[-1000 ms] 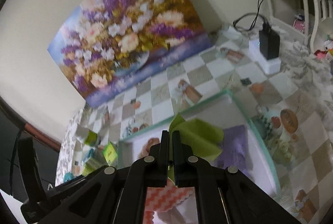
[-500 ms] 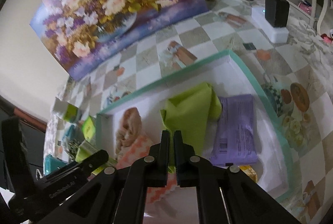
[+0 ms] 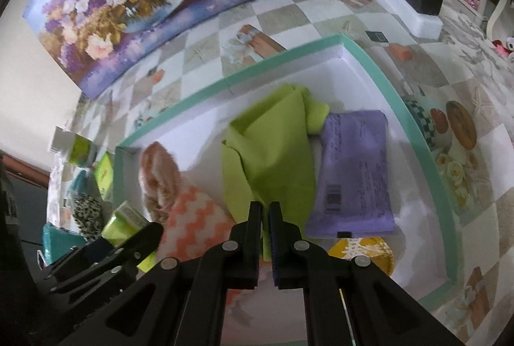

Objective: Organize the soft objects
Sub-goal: 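Open the right tool to drop the green cloth while the left tool releases the tissue pack in the tray, then move the left tool toward the blue face mask while the right tool approaches the small green box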

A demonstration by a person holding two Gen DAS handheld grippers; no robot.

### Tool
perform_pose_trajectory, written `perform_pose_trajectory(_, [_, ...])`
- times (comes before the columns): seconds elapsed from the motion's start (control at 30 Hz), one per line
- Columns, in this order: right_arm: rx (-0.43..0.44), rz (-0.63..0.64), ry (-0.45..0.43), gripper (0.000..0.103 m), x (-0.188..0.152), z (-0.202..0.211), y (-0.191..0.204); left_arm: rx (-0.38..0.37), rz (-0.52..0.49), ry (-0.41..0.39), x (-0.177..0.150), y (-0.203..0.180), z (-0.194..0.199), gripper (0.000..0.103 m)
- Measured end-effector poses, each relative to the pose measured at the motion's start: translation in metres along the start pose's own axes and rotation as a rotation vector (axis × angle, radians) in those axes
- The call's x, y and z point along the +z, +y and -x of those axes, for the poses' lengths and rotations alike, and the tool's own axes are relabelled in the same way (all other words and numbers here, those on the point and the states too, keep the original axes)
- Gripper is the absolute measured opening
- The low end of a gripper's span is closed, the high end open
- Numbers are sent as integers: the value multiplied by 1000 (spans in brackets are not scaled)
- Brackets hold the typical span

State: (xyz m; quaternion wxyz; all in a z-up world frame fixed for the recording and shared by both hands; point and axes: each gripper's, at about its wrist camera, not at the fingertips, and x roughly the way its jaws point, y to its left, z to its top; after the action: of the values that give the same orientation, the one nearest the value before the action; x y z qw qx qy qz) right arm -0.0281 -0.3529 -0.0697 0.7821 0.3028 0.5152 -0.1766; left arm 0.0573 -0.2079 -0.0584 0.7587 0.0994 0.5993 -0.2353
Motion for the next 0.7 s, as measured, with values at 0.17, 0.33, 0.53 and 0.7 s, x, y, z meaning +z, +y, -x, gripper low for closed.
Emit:
perform_pose_trajectory(0.17, [-32,17,28,7,-3,-6,1,-5,26,17,0,6,-3,60])
perform_pose_trajectory(0.33, [-69,19,25,30,-2,-6,1,16,48,48,-1,11,-5,68])
perform_pose_trajectory(0.53, [-78,4,-13,45,2,5,0,6,42,27,1,11,8,71])
perform_pose_trajectory(0.7, [-82,21,-52,57,5,18,6,2,40,-23,3,11,25,86])
